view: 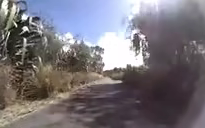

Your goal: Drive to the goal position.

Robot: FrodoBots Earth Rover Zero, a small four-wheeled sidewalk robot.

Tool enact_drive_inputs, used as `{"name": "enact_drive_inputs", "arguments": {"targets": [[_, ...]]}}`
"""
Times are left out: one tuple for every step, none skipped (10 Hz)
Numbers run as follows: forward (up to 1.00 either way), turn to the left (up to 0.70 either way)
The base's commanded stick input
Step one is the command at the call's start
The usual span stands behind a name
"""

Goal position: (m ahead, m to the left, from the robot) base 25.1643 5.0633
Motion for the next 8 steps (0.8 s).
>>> {"name": "enact_drive_inputs", "arguments": {"targets": [[0.85, 0.00], [0.85, 0.00], [0.85, 0.00], [0.85, 0.00], [0.85, 0.00], [0.85, 0.00], [0.85, 0.00], [0.85, 0.00]]}}
